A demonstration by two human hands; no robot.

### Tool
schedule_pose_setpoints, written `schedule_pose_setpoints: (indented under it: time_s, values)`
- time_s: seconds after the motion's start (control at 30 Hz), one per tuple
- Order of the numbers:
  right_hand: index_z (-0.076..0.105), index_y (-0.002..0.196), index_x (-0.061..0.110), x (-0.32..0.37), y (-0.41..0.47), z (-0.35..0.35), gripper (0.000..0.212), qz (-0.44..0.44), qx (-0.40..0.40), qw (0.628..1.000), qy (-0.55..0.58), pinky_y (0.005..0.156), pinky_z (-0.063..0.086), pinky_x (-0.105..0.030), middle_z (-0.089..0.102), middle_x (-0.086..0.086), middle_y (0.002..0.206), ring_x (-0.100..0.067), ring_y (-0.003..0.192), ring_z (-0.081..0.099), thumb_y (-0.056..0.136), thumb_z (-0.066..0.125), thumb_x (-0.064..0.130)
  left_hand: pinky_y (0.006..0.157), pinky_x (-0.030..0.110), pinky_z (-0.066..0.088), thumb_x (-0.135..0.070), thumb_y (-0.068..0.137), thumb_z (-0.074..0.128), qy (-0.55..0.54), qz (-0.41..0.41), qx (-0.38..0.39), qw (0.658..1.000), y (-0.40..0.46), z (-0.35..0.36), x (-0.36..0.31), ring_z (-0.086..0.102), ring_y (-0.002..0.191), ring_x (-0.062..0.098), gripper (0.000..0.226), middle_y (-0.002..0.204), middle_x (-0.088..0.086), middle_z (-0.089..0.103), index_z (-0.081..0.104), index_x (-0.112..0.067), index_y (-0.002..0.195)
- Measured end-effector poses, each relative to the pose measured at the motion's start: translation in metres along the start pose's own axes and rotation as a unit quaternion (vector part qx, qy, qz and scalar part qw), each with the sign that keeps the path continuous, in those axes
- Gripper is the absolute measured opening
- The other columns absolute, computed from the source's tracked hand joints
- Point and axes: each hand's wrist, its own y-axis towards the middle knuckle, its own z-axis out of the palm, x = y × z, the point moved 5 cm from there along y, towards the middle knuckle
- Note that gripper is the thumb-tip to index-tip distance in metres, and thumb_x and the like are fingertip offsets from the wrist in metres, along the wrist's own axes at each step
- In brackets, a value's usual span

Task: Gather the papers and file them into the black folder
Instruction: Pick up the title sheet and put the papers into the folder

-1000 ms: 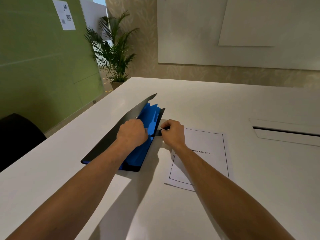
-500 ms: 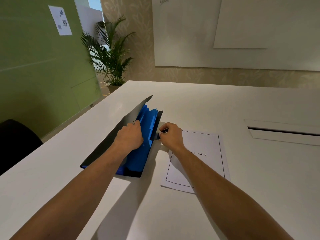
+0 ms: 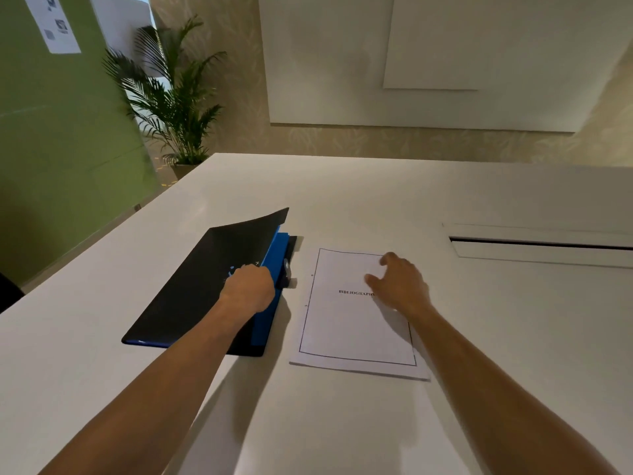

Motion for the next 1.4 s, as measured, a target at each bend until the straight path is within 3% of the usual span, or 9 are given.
schedule_pose_setpoints:
  time_s: [0.27,0.53,0.67,0.8,0.9,1.0,1.1,1.27,1.4]
  values:
    - [0.050,0.098,0.012,-0.043,-0.017,-0.014,0.036,0.101,0.019,0.993,-0.054,0.075,0.039,-0.035,0.057,-0.007,0.092,-0.030,0.087,0.051,0.088,0.060,0.045,0.068,0.030,0.043,-0.084,0.073,0.042,0.016,0.012,0.042,0.999,0.010,0.006,-0.015,0.052,0.065,0.013,0.073,0.078,0.002,0.054,0.051,-0.012,0.075]
    - [0.051,0.077,0.010,-0.028,-0.011,-0.010,0.040,0.115,0.031,0.993,-0.003,0.075,0.048,-0.035,0.058,-0.007,0.083,-0.032,0.082,0.060,0.088,0.062,0.047,0.066,0.029,0.044,-0.086,0.065,0.050,0.037,0.012,0.048,0.998,0.010,0.011,-0.022,0.054,0.067,0.014,0.077,0.073,0.001,0.053,0.053,-0.011,0.079]
    - [0.061,0.074,0.008,-0.045,-0.003,-0.007,0.040,0.179,0.021,0.970,0.162,0.086,0.056,-0.046,0.070,-0.008,0.082,-0.032,0.084,0.069,0.079,0.068,0.048,0.069,0.030,0.046,-0.085,0.067,0.049,0.042,0.018,0.046,0.998,0.008,0.010,-0.022,0.056,0.077,0.017,0.080,0.082,0.003,0.056,0.055,-0.009,0.091]
    - [0.062,0.082,-0.001,-0.054,0.000,-0.001,0.027,0.224,0.053,0.928,0.294,0.072,0.048,-0.033,0.071,-0.014,0.087,-0.028,0.080,0.067,0.085,0.072,0.025,0.074,0.032,0.045,-0.086,0.067,0.047,0.048,0.024,0.037,0.998,0.009,0.011,-0.020,0.056,0.081,0.018,0.084,0.092,0.005,0.059,0.057,-0.008,0.097]
    - [0.056,0.070,0.002,-0.048,-0.001,0.002,0.020,0.212,0.073,0.940,0.256,0.064,0.041,-0.026,0.064,-0.011,0.071,-0.026,0.070,0.065,0.084,0.065,0.013,0.075,0.032,0.045,-0.085,0.067,0.049,0.044,0.022,0.035,0.998,0.009,0.011,-0.020,0.056,0.081,0.019,0.083,0.092,0.005,0.059,0.056,-0.008,0.097]
    - [0.054,0.098,-0.001,-0.036,-0.007,0.004,0.012,0.183,0.089,0.955,0.216,0.051,0.032,-0.023,0.051,-0.006,0.068,-0.016,0.057,0.047,0.088,0.056,0.006,0.072,0.032,0.046,-0.085,0.067,0.050,0.039,0.019,0.033,0.999,0.007,0.010,-0.020,0.057,0.079,0.018,0.083,0.089,0.004,0.058,0.057,-0.008,0.098]
    - [0.033,0.138,-0.002,-0.034,-0.011,0.009,0.052,0.172,0.107,0.955,0.218,0.054,0.036,-0.025,0.049,-0.007,0.080,-0.016,0.066,0.047,0.090,0.051,0.005,0.069,0.030,0.047,-0.085,0.065,0.051,0.026,0.013,0.031,0.999,0.006,0.009,-0.019,0.058,0.075,0.018,0.082,0.085,0.004,0.059,0.057,-0.008,0.093]
    - [0.036,0.141,0.000,-0.045,-0.013,0.014,0.059,0.189,0.104,0.940,0.264,0.067,0.043,-0.030,0.052,-0.009,0.090,-0.020,0.076,0.051,0.086,0.055,-0.001,0.072,0.031,0.044,-0.083,0.068,0.052,0.016,0.010,0.031,0.999,0.002,0.006,-0.019,0.055,0.080,0.018,0.086,0.090,0.005,0.058,0.057,-0.006,0.105]
    - [0.041,0.137,0.001,-0.051,-0.015,0.016,0.058,0.186,0.085,0.923,0.326,0.102,0.047,-0.050,0.057,-0.014,0.103,-0.027,0.091,0.054,0.082,0.057,-0.008,0.072,0.032,0.044,-0.083,0.067,0.053,0.012,0.014,0.036,0.999,0.001,0.005,-0.019,0.055,0.084,0.019,0.090,0.101,0.008,0.061,0.054,-0.006,0.114]
